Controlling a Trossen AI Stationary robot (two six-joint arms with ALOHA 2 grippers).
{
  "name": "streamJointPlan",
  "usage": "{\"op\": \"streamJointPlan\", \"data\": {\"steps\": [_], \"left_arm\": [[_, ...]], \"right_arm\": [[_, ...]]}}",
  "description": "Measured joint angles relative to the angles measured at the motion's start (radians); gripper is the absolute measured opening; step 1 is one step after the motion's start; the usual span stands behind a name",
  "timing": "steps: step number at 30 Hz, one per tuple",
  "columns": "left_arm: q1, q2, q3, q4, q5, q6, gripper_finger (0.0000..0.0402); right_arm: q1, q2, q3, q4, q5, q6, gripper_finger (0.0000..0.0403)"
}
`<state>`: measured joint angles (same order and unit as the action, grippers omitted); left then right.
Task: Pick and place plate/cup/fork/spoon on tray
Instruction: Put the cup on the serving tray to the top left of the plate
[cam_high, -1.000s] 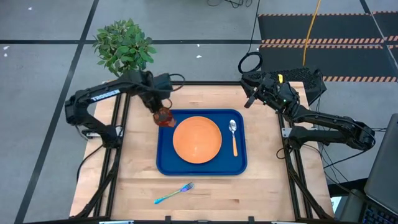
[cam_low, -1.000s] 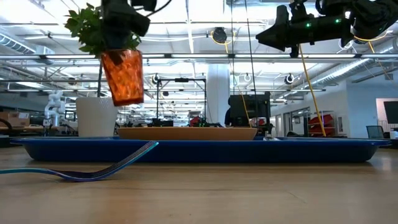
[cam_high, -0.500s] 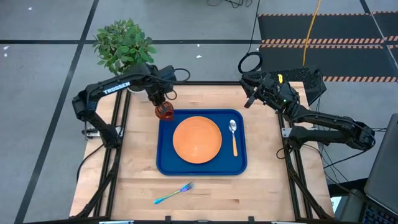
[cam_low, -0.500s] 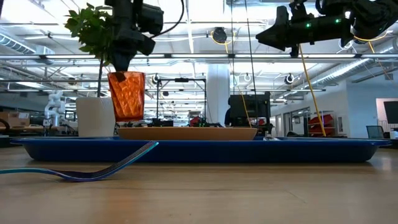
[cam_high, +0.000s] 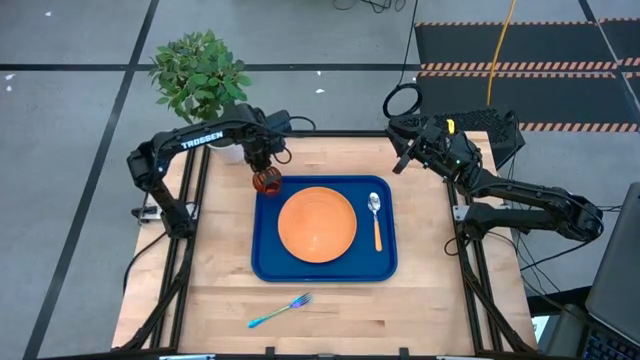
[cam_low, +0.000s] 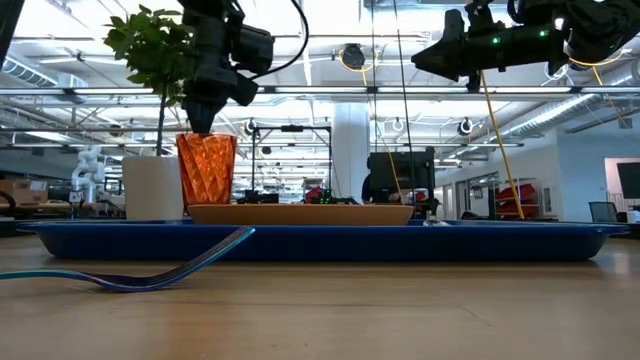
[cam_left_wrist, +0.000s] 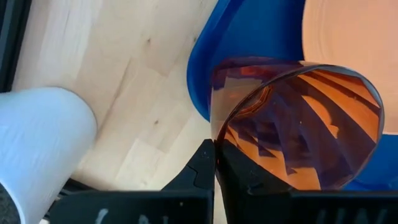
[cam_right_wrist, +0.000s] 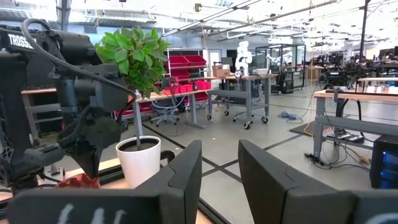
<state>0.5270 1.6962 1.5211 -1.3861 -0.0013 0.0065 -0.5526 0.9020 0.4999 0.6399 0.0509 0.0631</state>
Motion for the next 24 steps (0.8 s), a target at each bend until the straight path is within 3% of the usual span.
{"op": "streamJointPlan", "data": {"steps": [24], "left_arm": [[-0.012, -0.001, -0.091, 0.062, -0.001, 0.041, 0.0009]], "right_arm": [[0.000, 0.000, 0.000, 0.000, 0.000, 0.000, 0.0100]]}}
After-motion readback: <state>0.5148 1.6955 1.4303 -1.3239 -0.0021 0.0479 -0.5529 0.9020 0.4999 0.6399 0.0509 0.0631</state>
